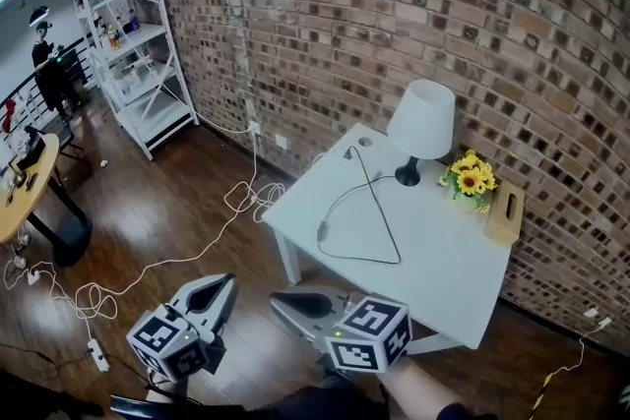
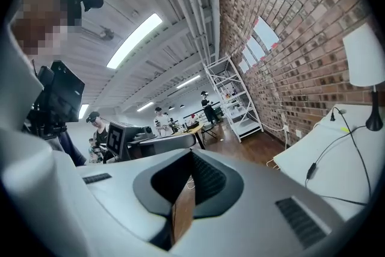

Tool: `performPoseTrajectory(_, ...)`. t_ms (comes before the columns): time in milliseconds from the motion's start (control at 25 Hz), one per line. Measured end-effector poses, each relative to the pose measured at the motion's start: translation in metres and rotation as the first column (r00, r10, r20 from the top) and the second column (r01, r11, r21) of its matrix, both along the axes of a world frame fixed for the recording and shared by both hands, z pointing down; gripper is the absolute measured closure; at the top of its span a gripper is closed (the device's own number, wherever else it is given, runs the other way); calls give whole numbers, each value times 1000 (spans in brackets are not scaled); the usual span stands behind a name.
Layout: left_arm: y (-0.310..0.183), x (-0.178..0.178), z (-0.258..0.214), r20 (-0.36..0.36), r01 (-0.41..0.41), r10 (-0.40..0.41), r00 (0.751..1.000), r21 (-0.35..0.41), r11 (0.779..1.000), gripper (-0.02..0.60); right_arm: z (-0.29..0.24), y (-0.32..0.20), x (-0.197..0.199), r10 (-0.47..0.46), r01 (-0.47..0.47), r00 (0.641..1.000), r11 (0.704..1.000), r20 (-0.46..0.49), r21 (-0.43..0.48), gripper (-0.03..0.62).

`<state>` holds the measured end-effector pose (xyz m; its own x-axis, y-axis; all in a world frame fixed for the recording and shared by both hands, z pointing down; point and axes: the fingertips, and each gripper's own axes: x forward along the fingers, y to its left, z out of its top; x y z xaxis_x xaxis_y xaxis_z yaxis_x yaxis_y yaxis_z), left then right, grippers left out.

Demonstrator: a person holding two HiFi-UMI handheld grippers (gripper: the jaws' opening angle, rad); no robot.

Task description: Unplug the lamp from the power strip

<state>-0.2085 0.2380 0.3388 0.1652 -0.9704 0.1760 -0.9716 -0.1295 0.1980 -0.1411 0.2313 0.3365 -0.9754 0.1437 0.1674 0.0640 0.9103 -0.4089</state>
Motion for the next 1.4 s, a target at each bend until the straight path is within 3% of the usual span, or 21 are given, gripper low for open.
performPoseTrajectory(160,-38,1,7,58,-5,5,998,-8,1000,558,1,-41,9,12,-11,1000,1000,17,-17,603)
performPoseTrajectory(400,-92,12,5,81,-1,3,997,-29,1000,558,1,-97,17,4,-3,999,999,33,-40,603)
performPoseTrajectory(720,-149,34,-6,59,11,-8,998,-54,998,558,10,-155,26,-16,16,1000,1000,16,16,603)
performPoseTrajectory(1040,-178,21,2,101,33,-29,994,-43,999,558,10,-182,25,-18,18,1000,1000,25,9,603)
performPoseTrajectory(1200,-192,22,9,137,-22,26,990,-32,999,558,12,-194,28,9,-10,1000,1000,20,18,603)
performPoseTrajectory(1400,-216,36,-6,57,-73,75,996,-30,997,558,10,-207,32,54,-55,998,998,10,33,603)
